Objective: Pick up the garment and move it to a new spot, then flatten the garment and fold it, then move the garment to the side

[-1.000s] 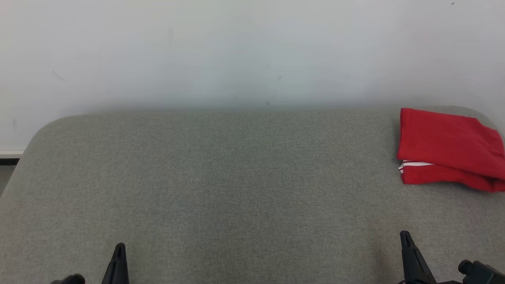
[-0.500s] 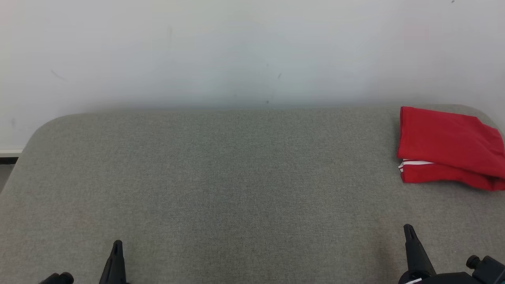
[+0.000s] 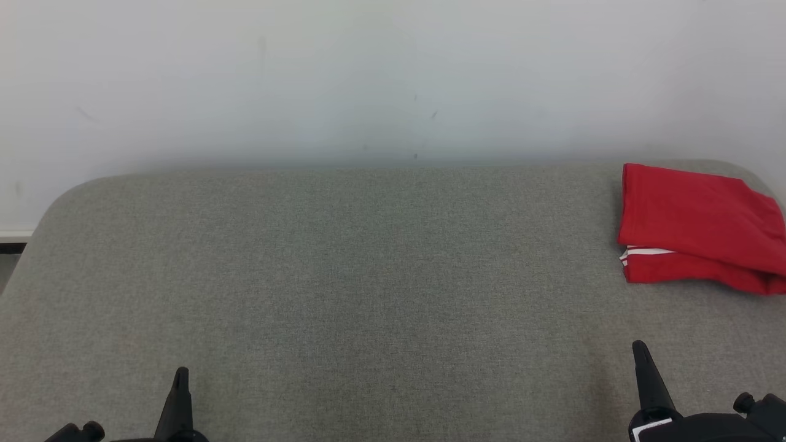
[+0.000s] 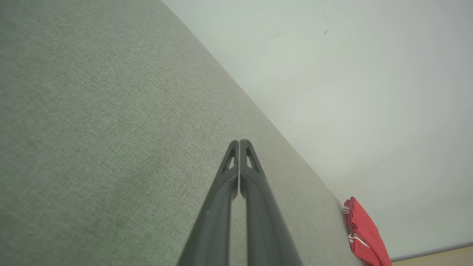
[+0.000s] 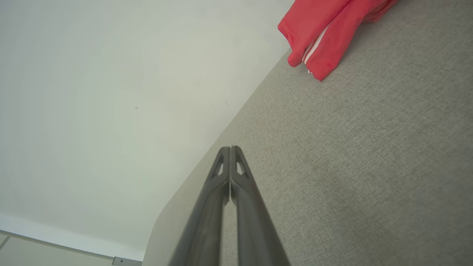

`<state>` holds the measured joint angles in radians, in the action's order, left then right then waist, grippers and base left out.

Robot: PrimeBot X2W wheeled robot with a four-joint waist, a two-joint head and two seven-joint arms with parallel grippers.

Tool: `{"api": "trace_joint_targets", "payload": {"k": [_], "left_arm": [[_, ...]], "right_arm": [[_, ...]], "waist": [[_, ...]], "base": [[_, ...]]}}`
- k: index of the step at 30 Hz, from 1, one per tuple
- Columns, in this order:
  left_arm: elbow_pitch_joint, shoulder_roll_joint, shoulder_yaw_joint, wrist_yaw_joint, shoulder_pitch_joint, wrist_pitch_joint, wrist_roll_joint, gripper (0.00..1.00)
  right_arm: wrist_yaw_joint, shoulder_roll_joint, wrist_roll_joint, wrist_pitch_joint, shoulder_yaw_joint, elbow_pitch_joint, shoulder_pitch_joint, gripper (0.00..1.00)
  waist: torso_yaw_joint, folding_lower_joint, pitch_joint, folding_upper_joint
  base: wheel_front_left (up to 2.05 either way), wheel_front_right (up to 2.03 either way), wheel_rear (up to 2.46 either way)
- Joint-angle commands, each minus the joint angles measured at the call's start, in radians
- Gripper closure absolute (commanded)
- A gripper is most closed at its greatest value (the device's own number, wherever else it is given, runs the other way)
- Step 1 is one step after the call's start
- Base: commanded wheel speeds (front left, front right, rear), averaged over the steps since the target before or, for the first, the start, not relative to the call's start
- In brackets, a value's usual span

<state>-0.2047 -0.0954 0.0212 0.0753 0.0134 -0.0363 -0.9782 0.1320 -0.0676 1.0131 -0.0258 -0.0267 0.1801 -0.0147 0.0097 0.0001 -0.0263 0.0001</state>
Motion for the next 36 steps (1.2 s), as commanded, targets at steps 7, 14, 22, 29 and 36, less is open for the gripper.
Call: {"api": "trace_joint_targets", "payload": {"k": [7, 14, 22, 29, 36], "left_arm": [[0.001, 0.006, 0.017, 0.012, 0.034, 0.021, -0.091, 1.00], [-0.004, 0.011, 0.028, 0.018, 0.044, 0.039, -0.165, 1.00], [-0.010, 0.017, 0.039, 0.024, 0.054, 0.057, -0.244, 1.00], [-0.016, 0.022, 0.049, 0.031, 0.063, 0.074, -0.309, 1.00], [-0.019, 0.026, 0.057, 0.034, 0.068, 0.086, -0.361, 1.00]], "right_arm": [[-0.001, -0.007, 0.092, 0.016, -0.011, 0.002, 0.033, 1.00], [-0.001, -0.006, 0.164, 0.031, -0.019, 0.010, 0.046, 1.00], [-0.001, -0.005, 0.238, 0.046, -0.027, 0.018, 0.059, 1.00], [-0.001, -0.004, 0.300, 0.060, -0.033, 0.026, 0.070, 1.00], [-0.002, -0.003, 0.352, 0.069, -0.039, 0.032, 0.080, 1.00]], "waist": [[-0.001, -0.0001, 0.003, -0.0001], [-0.002, -0.0001, 0.006, -0.0001], [-0.003, -0.0001, 0.009, -0.0001], [-0.004, -0.0001, 0.012, -0.0001], [-0.005, -0.0001, 0.014, -0.0001]], "base": [[0.00, 0.00, 0.00], [0.00, 0.00, 0.00], [0.00, 0.00, 0.00], [0.00, 0.00, 0.00], [0.00, 0.00, 0.00]]}}
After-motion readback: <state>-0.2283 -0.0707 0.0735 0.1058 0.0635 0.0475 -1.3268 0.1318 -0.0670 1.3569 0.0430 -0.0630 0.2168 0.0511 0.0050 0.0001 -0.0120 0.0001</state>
